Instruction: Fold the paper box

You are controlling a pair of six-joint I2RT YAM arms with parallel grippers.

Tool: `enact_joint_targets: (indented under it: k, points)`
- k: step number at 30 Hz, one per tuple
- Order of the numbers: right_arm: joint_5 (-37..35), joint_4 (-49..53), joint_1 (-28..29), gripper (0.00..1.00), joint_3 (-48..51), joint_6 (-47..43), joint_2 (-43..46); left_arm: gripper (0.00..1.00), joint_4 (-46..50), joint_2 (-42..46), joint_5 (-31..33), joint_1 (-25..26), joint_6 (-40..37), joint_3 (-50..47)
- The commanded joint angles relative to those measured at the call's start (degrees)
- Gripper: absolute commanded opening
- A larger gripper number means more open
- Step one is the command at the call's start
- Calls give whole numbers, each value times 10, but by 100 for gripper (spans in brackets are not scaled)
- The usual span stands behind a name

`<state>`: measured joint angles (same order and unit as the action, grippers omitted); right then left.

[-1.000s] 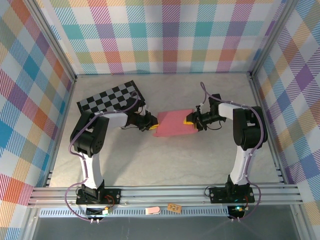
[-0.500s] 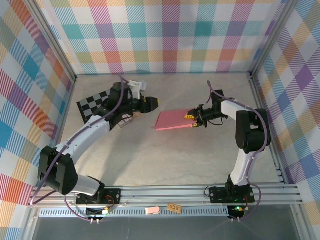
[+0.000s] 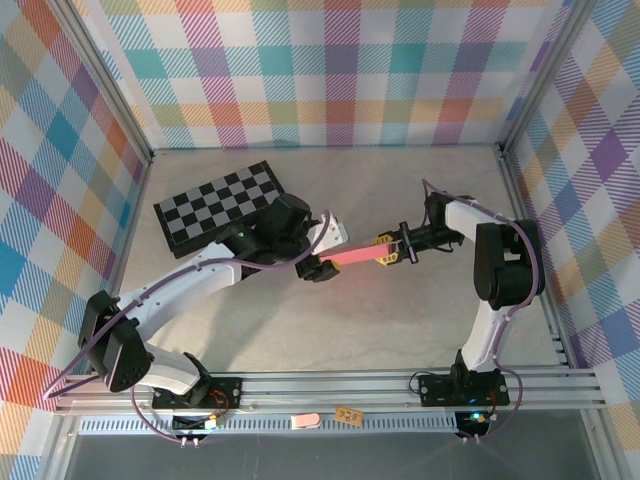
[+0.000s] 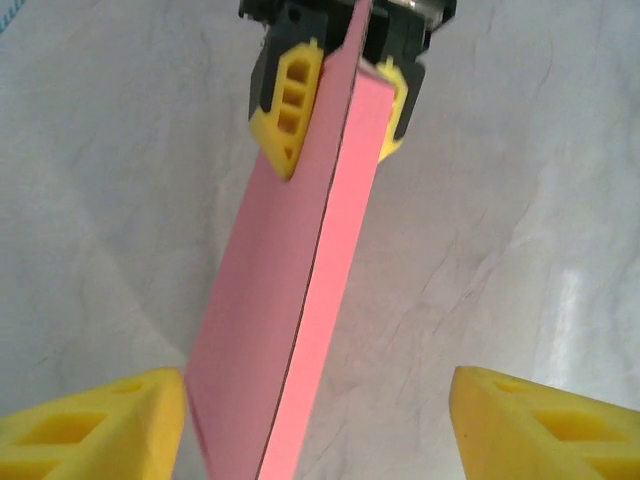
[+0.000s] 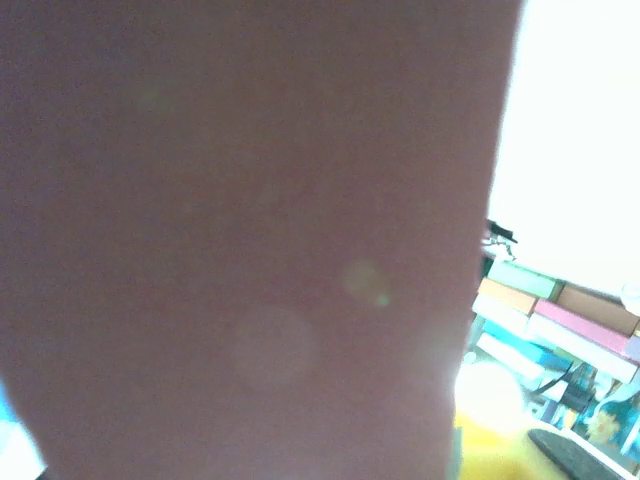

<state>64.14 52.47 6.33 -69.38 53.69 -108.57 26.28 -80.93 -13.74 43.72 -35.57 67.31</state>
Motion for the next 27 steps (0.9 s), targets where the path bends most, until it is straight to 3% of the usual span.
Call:
enact_joint_targets:
  k: [1, 5, 7, 17, 22, 27]
  points:
    - [26, 32, -4, 19, 4, 23, -10, 76, 8, 3, 11, -3, -98, -25]
    - [35, 47, -3, 19, -6, 19, -18, 78, 2, -30, 20, -2, -107, -21]
    - [32, 74, -3, 18, -21, -2, -25, 85, -33, -44, 54, -3, -104, -28]
    - [34, 71, -3, 19, -12, -3, -25, 83, -81, -114, 50, -3, -115, -7]
    - [32, 65, -3, 21, -3, -4, -30, 74, -61, -139, 48, -2, -98, 25]
    - [29, 47, -3, 34, -3, 5, -37, 62, -30, -145, 27, -2, -92, 40]
